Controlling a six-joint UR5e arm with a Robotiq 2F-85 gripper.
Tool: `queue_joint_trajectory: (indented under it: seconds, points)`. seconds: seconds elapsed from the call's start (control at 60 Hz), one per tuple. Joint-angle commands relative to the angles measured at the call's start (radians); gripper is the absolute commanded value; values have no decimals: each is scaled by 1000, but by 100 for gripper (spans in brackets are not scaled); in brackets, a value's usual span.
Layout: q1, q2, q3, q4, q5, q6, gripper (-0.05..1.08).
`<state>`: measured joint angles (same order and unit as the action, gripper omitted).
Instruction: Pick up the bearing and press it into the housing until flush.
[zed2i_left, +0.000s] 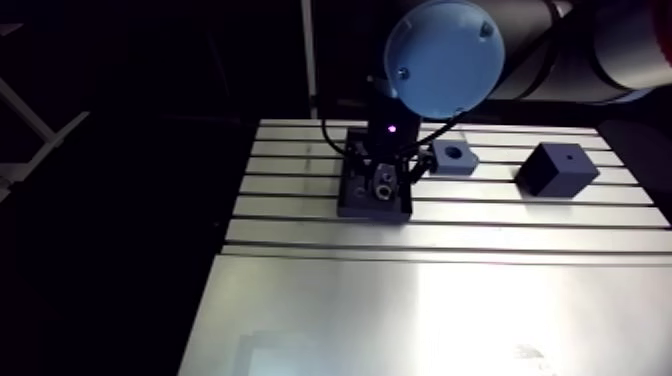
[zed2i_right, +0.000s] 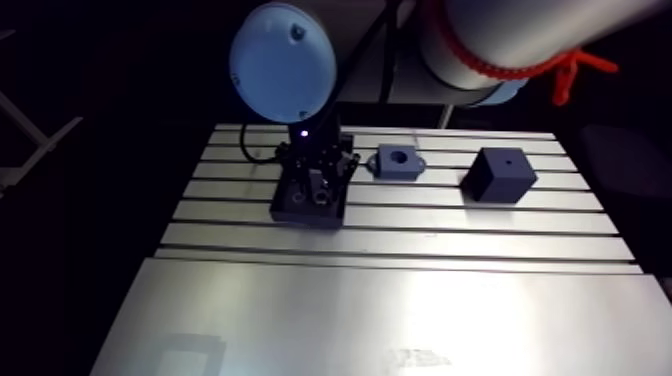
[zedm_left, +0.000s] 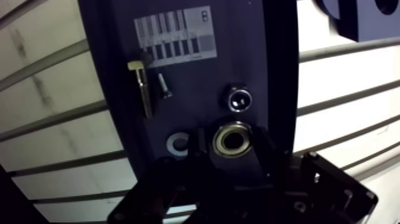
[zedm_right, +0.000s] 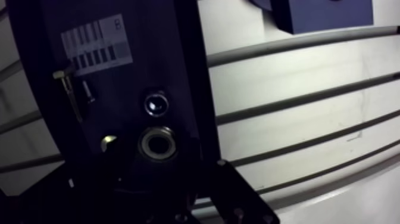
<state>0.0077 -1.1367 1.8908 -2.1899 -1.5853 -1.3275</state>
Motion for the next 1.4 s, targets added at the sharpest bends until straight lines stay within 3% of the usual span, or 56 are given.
queue_joint_trajectory:
  seconds: [0.017,1.2,1.4]
  points:
    - [0,1,0,0,0,0,49]
    - [-2,-8,-11,1,0,-8,57]
    - [-2,-35,-18,11,-27,-20,57]
